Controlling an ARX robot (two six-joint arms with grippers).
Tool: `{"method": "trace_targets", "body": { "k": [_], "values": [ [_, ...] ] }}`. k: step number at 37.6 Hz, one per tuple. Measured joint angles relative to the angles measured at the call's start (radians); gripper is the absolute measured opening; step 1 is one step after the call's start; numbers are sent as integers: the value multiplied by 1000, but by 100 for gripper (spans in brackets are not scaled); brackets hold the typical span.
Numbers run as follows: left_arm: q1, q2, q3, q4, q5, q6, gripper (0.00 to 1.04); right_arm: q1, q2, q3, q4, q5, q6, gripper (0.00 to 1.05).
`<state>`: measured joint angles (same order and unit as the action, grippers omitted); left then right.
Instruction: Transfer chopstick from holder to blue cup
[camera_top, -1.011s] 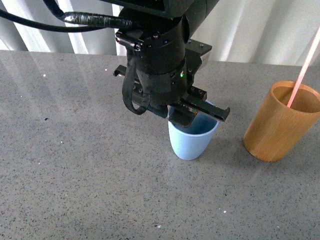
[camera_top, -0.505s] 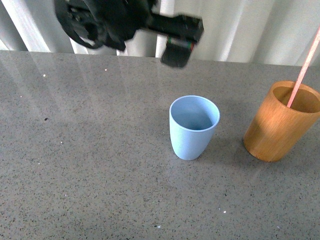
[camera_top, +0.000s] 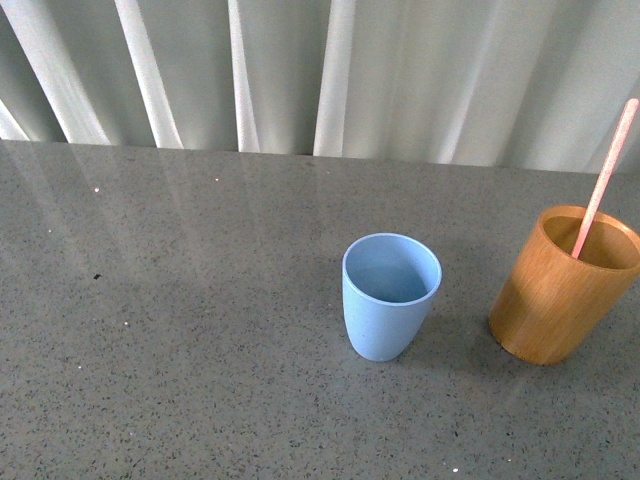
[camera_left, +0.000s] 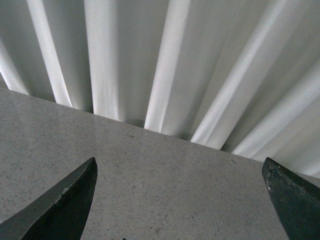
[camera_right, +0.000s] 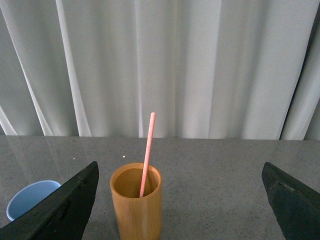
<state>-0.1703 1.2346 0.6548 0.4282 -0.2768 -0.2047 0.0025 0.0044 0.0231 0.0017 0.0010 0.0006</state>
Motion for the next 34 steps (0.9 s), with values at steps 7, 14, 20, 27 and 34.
{"method": "trace_targets", "body": {
  "k": [7,14,20,27,34],
  "values": [
    [26,-58,-163,260,147,146,69,0,0,0,0,1,0,95],
    [74,-178,-340,301,178,186,30,0,0,0,0,0,0,95],
    [101,-280,-436,303,219,198,4,0,0,0,0,0,0,95],
    [169,-375,-505,275,270,197,4,0,0,0,0,0,0,95],
    [169,-496,-563,212,276,197,4,0,0,0,0,0,0,95]
  ]
}}
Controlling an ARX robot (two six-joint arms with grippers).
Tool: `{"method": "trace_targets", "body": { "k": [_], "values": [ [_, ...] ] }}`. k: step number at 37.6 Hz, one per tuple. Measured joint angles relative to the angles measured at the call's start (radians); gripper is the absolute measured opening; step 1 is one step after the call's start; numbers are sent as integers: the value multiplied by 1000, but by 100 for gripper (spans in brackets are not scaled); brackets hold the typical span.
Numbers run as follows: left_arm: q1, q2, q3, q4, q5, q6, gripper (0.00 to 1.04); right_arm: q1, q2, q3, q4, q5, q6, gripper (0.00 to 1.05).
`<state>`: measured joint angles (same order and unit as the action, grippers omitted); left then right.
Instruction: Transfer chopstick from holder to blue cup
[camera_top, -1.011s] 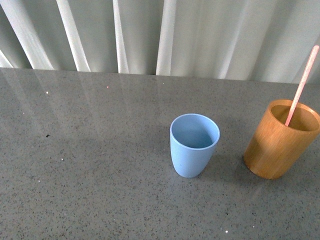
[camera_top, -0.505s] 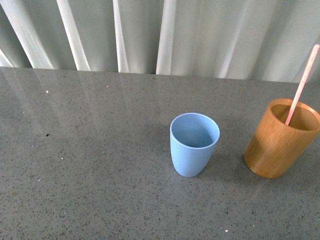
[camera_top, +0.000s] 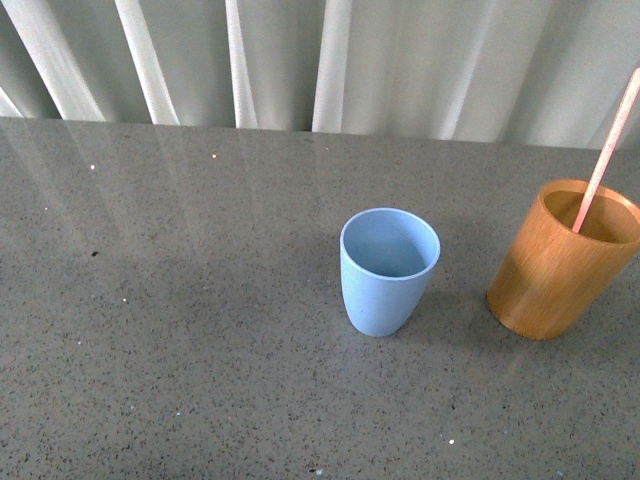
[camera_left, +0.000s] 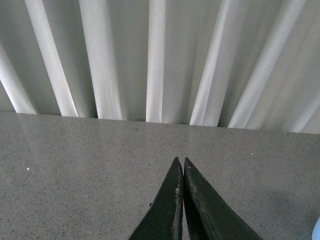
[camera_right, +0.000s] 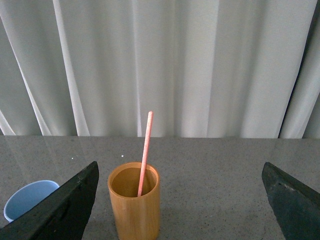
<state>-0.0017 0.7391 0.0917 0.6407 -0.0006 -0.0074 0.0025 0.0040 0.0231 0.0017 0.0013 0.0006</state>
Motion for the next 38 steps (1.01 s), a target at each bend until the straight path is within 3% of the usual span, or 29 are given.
{"method": "trace_targets", "body": {
  "k": [12,38],
  "values": [
    [0,-175,-73,-83,-2,0,4,0,0,0,0,0,0,95],
    [0,-520,-73,-417,0,1,4,0,0,0,0,0,0,95]
  ]
}}
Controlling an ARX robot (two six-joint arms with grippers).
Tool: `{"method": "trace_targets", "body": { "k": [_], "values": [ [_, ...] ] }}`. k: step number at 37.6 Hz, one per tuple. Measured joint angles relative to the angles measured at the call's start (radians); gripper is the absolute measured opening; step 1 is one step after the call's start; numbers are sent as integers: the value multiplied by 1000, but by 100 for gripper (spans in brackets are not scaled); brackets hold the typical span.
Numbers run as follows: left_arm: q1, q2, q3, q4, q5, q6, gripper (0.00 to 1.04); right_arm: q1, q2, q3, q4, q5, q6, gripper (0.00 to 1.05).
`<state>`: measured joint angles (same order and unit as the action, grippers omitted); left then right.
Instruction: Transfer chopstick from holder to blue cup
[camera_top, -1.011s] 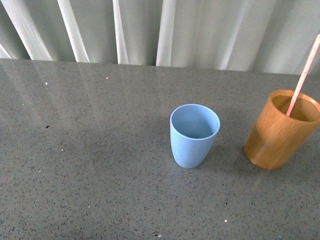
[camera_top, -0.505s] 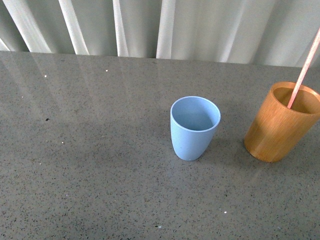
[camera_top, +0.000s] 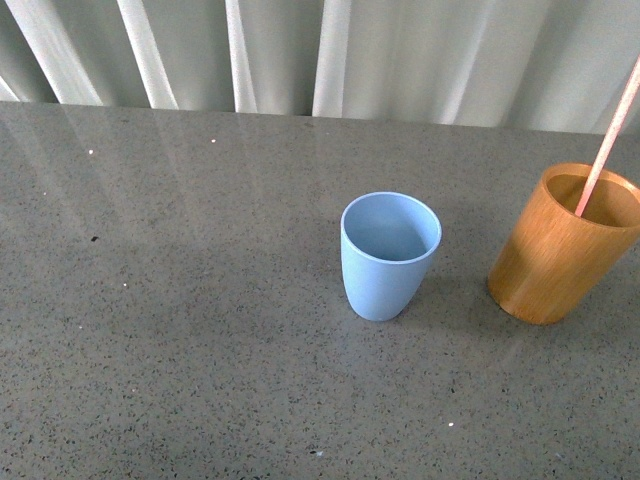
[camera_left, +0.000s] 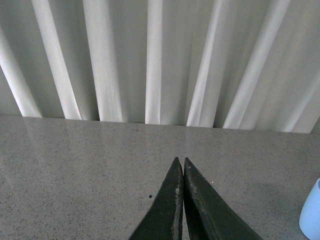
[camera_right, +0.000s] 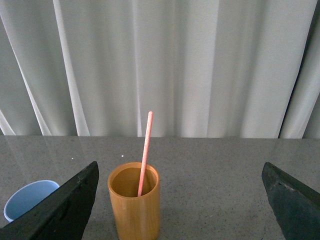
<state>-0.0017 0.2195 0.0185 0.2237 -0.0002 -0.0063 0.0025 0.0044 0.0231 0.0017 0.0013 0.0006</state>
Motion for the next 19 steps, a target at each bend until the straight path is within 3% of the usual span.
{"method": "trace_targets", "body": {
  "k": [8,12,19],
  "values": [
    [0,-43,0,-44,0,0,4,0,0,0,0,0,0,95],
    [0,-185,0,-214,0,1,4,0,0,0,0,0,0,95],
    [0,-216,0,-223,0,2,4,0,0,0,0,0,0,95]
  ]
}}
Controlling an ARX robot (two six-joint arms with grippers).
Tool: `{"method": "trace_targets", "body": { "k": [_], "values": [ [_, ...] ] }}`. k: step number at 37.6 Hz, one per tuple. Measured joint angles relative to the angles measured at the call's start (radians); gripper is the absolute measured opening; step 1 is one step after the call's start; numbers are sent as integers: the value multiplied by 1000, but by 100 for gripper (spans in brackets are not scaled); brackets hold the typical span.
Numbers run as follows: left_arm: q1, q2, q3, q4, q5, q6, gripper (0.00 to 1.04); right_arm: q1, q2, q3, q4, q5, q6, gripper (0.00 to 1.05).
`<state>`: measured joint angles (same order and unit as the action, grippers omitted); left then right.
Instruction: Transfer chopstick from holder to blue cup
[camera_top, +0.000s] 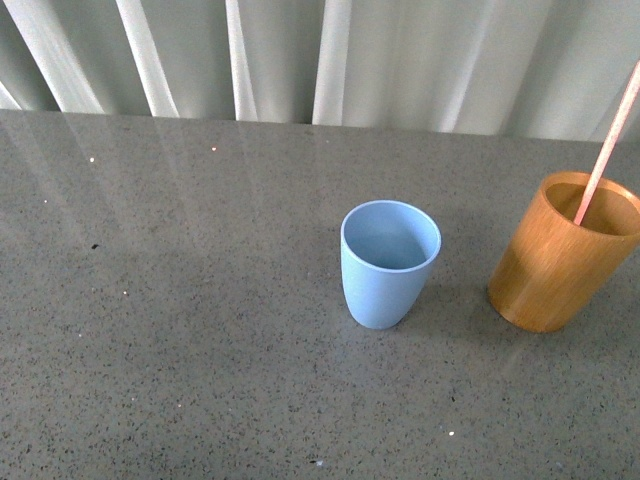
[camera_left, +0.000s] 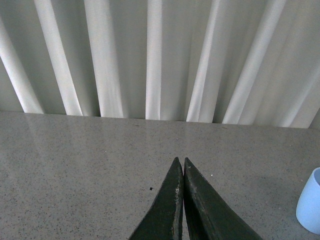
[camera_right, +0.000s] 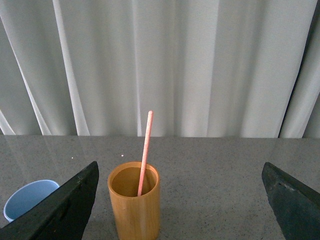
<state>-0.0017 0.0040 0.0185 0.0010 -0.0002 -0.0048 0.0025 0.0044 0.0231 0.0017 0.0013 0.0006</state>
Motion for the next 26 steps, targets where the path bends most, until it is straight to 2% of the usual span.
{"method": "trace_targets", "body": {
  "k": [1,2,3,8,17,20,26],
  "values": [
    [0,0,0,0,0,-1,5,0,0,0,0,0,0,95],
    [0,0,0,0,0,0,16,0,0,0,0,0,0,95],
    [0,-1,0,0,0,0,21,0,0,0,0,0,0,95],
    [0,0,0,0,0,0,43,0,0,0,0,0,0,95],
    [0,-1,0,0,0,0,91,0,0,0,0,0,0,95],
    [0,-1,0,0,0,1,100,0,0,0,0,0,0,95],
    [0,-1,0,0,0,1,98,0,0,0,0,0,0,95]
  ]
}}
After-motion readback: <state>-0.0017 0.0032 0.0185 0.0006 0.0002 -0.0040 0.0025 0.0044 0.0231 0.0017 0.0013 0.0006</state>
